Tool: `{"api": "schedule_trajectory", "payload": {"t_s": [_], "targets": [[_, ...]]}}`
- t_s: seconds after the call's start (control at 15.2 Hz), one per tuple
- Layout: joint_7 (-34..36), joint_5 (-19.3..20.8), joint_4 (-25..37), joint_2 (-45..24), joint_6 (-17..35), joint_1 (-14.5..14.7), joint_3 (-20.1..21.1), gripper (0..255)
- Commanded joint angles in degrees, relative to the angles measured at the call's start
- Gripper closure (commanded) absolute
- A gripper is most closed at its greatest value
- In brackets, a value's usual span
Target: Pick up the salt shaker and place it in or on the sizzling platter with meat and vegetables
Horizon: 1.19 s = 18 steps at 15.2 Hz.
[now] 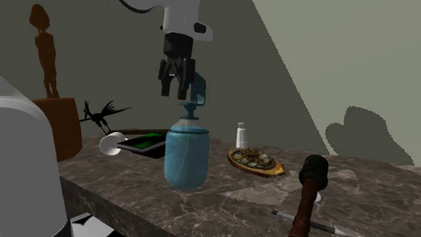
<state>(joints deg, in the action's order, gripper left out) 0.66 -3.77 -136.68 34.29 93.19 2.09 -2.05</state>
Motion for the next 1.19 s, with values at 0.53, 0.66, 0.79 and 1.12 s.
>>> {"api": "schedule_trajectory", "payload": {"t_s": [0.53,0.66,0.79,1.12], "targets": [[5.22,-1.81,9.13,-19.51,14.34,0.88,2.71,0],[6.25,-1.85,11.87,-23.54,16.41,1.0,3.09,0],[7.28,-1.8,14.89,-27.59,18.2,1.13,3.4,0],[9.88,-1.32,23.72,-37.78,21.45,1.49,3.88,0]]}}
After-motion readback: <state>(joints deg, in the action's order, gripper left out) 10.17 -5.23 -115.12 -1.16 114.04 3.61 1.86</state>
